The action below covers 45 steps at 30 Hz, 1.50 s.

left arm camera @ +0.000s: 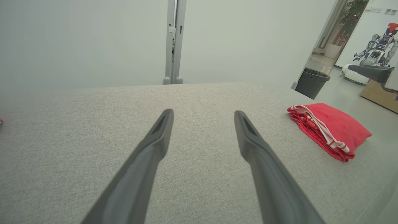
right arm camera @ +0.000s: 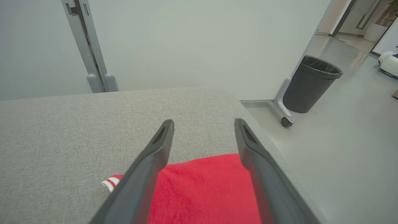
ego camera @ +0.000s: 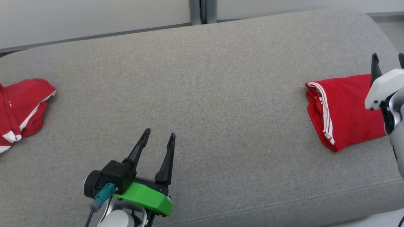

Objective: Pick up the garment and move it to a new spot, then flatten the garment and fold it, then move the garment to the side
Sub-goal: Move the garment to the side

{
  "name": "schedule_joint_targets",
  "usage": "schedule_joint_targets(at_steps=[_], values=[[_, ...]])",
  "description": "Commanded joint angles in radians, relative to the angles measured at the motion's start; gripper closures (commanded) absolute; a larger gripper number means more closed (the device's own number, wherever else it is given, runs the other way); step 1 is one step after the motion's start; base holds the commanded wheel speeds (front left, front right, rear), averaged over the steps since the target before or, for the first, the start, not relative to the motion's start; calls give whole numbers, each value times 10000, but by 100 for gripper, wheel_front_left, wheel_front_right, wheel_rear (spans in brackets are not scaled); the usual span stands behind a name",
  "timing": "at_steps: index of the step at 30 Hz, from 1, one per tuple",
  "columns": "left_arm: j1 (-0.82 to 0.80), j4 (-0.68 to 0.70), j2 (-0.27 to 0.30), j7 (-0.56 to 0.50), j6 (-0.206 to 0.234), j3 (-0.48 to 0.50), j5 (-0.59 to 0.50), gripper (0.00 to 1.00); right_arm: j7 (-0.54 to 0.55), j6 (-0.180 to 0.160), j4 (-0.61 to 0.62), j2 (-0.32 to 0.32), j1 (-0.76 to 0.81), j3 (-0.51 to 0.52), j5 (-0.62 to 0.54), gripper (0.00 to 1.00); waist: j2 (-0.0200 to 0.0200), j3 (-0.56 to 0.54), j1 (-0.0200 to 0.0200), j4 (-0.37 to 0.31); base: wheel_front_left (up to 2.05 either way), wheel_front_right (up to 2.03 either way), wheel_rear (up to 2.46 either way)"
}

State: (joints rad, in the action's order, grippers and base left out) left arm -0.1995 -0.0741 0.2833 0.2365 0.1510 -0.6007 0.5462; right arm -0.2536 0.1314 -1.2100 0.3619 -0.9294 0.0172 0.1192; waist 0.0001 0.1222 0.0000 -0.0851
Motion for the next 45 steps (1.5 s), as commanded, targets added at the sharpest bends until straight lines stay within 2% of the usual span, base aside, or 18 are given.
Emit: schedule_joint_targets(at_steps=[1, 4, 10, 17, 23, 30, 34, 42, 45], values=[[174, -111, -44, 68, 194, 184, 55, 0, -85, -14, 192, -74, 395, 41, 143, 0, -1, -751, 0, 271, 0, 0, 0], [343, -191, -102, 112, 385, 366, 142, 0, -123, -14, 576, -242, 735, -72, 274, 0, -1, -1031, 0, 351, 0, 0, 0], [635, -398, -119, 206, 782, 976, 328, 0, -124, -14, 2268, -468, 2089, -297, 738, 0, -1, -1581, 0, 634, 0, 0, 0], [607, -835, 7, 253, 1031, 1417, 172, 0, -127, -14, 3751, -679, 3551, -488, 1043, 0, -1, -2059, 0, 1105, 0, 0, 0], [554, -1378, 278, 233, 840, 1317, 4, 0, 64, -14, 4842, -1031, 4603, -614, 1063, 0, -1, -2385, 0, 1355, 0, 0, 0], [790, -1756, 579, 83, 567, 1128, 3, 0, 358, -14, 6182, -1719, 6003, -282, 722, 0, -1, -2720, 0, 1587, 0, 0, 0], [1111, -1666, 604, 173, 584, 1337, 185, 0, 595, -12, 6932, -2245, 6860, 45, 463, 0, -1, -2889, 0, 1722, 0, 0, 0], [1931, -1126, 741, 273, 240, 1484, 51, 0, 1052, -12, 8286, -2942, 8405, -70, -104, 0, -1, -3018, 0, 1777, 0, 0, 0], [2220, -1066, 775, 286, 432, 1583, -53, 0, 1224, -12, 8652, -3040, 8880, -153, -303, 0, -1, -3045, 0, 1753, 0, 0, 0]])
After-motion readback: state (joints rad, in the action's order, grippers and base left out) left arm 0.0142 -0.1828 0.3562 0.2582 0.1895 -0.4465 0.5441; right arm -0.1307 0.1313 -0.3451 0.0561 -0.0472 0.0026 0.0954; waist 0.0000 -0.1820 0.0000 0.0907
